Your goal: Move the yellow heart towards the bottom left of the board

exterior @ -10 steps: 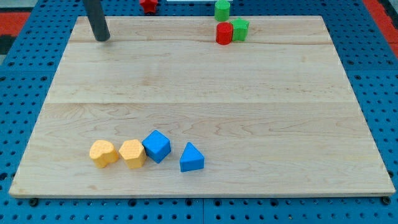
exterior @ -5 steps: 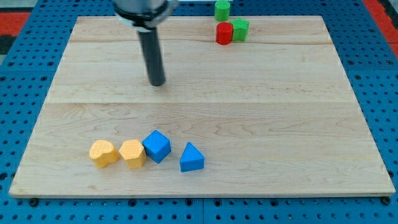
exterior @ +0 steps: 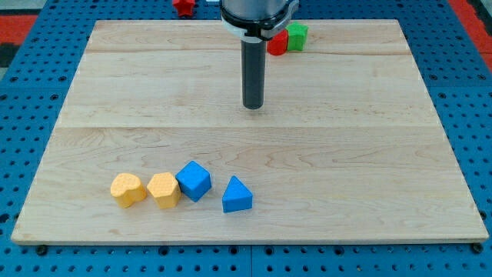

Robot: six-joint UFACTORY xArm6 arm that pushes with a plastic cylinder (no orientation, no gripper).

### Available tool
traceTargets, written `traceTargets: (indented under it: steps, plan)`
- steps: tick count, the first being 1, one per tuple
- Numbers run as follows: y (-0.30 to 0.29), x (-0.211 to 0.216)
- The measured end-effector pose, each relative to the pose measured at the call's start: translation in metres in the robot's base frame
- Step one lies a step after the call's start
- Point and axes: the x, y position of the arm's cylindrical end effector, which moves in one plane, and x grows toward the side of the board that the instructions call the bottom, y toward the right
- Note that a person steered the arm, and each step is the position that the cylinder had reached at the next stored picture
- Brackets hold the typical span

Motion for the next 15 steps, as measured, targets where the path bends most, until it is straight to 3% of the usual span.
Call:
traceTargets:
  steps: [10,13,14,15]
  plan:
    - [0.010,0.018]
    - [-0.043,0.053]
    - [-0.118,0.076]
    - [-0.151,0.114]
